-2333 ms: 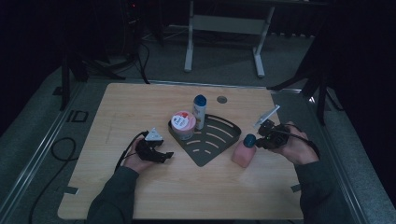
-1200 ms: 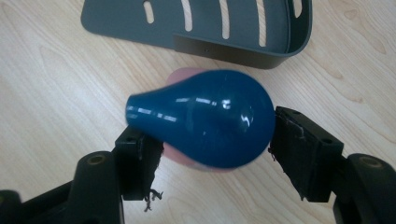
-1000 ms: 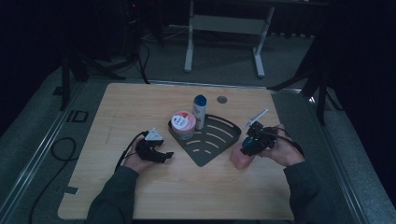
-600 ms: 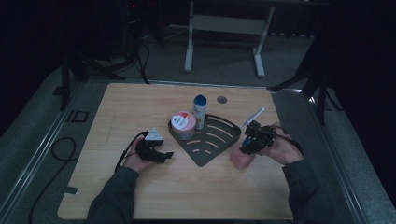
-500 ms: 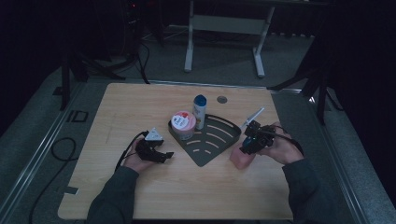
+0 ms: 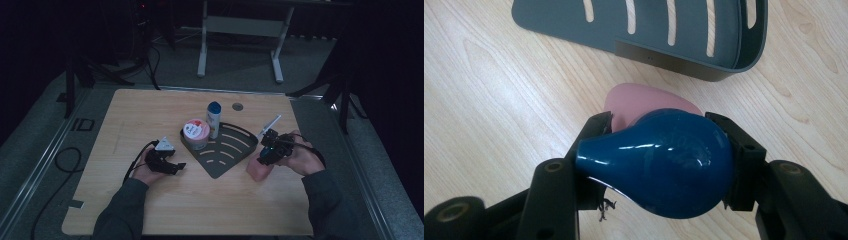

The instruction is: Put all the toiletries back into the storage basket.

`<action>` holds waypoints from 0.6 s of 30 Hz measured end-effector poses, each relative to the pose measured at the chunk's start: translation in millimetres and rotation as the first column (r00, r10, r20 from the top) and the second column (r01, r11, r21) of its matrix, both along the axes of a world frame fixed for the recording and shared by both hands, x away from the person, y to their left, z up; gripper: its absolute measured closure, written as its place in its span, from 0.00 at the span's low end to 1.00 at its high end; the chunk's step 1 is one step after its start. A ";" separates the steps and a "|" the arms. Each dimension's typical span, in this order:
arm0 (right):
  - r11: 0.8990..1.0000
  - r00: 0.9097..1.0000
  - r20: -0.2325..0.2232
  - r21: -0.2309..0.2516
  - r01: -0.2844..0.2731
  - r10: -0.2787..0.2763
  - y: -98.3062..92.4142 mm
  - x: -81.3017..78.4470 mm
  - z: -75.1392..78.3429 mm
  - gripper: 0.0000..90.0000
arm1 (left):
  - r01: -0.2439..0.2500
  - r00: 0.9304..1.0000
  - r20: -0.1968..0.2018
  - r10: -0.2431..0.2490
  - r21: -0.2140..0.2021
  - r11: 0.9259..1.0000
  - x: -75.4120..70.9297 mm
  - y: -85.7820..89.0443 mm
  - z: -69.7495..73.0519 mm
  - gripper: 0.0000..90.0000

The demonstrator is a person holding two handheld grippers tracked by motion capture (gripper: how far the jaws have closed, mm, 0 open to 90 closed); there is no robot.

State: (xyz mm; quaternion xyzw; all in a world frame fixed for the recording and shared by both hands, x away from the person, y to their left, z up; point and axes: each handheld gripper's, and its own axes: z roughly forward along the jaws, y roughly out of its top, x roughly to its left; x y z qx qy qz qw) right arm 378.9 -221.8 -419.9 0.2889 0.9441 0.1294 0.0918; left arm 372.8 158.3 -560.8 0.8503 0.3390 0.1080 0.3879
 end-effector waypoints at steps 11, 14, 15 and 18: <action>1.000 1.000 0.010 0.004 -0.010 0.010 -0.6 -0.6 14.5 0.52 | 0.000 1.000 0.000 0.000 0.002 1.000 0.0 -0.1 0.1 0.28; 1.000 1.000 0.016 0.001 -0.013 0.013 0.5 0.2 19.1 0.52 | 0.000 1.000 0.000 0.000 0.000 1.000 0.0 -0.1 0.0 0.28; 1.000 1.000 0.016 0.000 -0.012 0.012 0.8 0.0 20.4 0.52 | 0.000 1.000 0.000 0.000 0.001 1.000 0.0 -0.1 0.1 0.28; 1.000 1.000 0.015 0.002 -0.014 0.014 1.2 -0.3 23.9 0.52 | 0.000 1.000 -0.001 0.000 -0.001 1.000 0.0 0.0 0.0 0.28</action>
